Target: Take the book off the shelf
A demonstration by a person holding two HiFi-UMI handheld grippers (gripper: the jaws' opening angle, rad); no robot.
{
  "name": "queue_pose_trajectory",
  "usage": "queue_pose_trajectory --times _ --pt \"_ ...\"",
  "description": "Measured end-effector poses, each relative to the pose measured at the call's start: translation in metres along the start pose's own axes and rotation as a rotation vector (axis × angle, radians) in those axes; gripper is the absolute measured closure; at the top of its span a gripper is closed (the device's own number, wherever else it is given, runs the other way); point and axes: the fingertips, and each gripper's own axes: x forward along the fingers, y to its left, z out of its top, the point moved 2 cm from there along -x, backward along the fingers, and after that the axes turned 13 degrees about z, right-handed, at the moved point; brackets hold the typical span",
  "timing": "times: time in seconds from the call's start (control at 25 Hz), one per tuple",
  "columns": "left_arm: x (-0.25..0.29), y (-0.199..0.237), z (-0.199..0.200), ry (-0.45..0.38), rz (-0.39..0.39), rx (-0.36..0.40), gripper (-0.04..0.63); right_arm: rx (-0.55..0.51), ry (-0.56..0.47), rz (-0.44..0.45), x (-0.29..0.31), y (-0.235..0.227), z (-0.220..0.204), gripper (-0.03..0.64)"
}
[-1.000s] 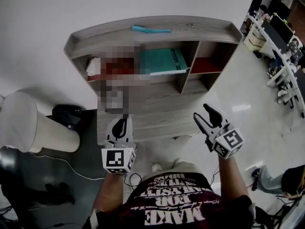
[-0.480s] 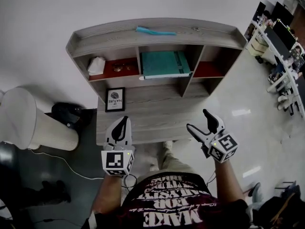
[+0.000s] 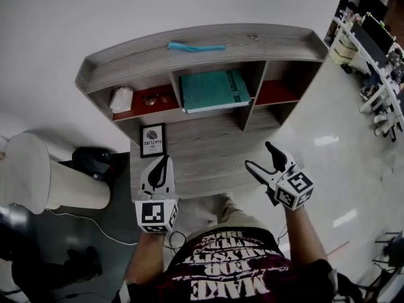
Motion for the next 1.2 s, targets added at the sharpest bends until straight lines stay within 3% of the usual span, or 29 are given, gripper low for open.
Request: queue_pose_trajectory --times 0.36,0.68,1.2 --pt "0.049 -0.006 -0.016 0.050 -0.003 0.007 0.589 0.004 0.023 -0.040 0.017 -0.050 0.000 0.328" --pt "0.091 -0.012 -0.016 0.039 -0.025 0.024 0.589 0.162 0.007 -0.012 0.043 -0.092 -0.012 0.318" --pt "0.173 -0.030 -0.023 0.056 -0.057 0.028 0.589 0.284 0.023 0.027 0.080 -0.152 -0.012 0.316"
